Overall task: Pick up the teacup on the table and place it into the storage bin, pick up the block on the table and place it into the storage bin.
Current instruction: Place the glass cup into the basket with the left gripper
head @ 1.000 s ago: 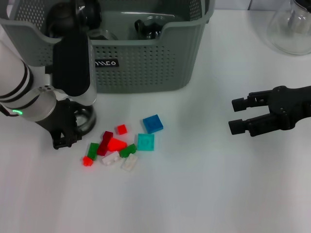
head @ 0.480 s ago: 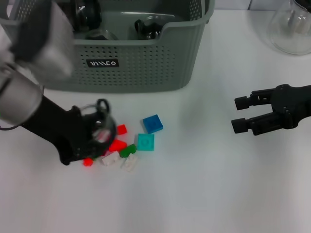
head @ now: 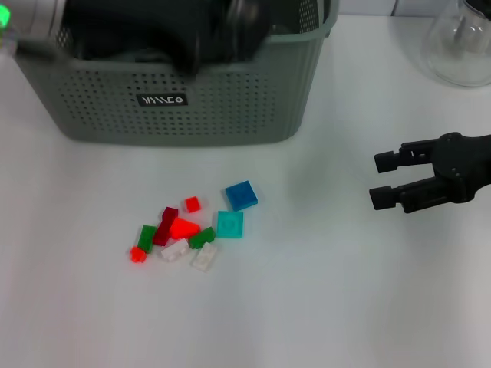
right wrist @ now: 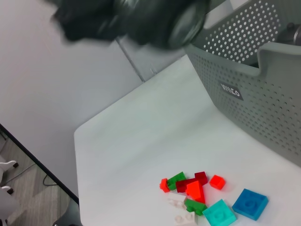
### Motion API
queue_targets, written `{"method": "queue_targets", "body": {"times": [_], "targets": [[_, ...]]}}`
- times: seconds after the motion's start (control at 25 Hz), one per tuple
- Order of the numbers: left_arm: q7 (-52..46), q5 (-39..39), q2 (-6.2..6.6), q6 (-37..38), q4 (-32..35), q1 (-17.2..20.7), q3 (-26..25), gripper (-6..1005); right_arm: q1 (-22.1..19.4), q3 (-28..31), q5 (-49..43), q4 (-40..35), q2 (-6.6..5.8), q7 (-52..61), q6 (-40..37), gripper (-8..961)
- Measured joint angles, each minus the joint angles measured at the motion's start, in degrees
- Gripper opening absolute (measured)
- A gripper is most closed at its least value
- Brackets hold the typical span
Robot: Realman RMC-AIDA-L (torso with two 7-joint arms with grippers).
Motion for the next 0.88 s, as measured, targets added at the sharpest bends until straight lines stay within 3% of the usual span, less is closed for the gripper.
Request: {"method": "queue_targets", "body": {"times": [0.16,0.32,0.4,0.48,0.52,0.68,0.88], "targets": [[-5.37,5.16,2.17,-10.32,-4.76,-5.16,0.89,44,0.12,0.0,-0.03,-0.01,0.01,0.73,-0.04,928],[-10.04,12.01,3.14,-16.55,-9.6,-9.29,3.21,43,0.21,0.0,-0.05,-0.14,-0.04,1.81,-0.02,928],[-16.29,21.17,3.94,-21.98,-15.94,-14.18,6.31,42,0.22,0.0,-0.06,-0.38,-0.16,2.44,-0.07,928],[-17.96,24.1,4.14,-23.05,-18.14,-15.62,6.93,41,0.22,0.0,-0.06,-0.47,-0.35,2.88,-0.09,927],[-21.44,31.62,4.31,-25.5,-22.93,-19.86,7.77,41,0.22,0.0,-0.06,-0.48,-0.39,2.95,-0.1,927],[-24.74,40.8,4.11,-28.81,-30.24,-24.79,8.04,40,0.27,-0.01,-0.06,-0.32,-0.43,2.99,-0.02,927],[-25.55,43.2,4.71,-33.3,-38.48,-27.39,9.38,41,0.41,-0.01,-0.06,-0.14,-0.43,2.81,0.09,927]]}}
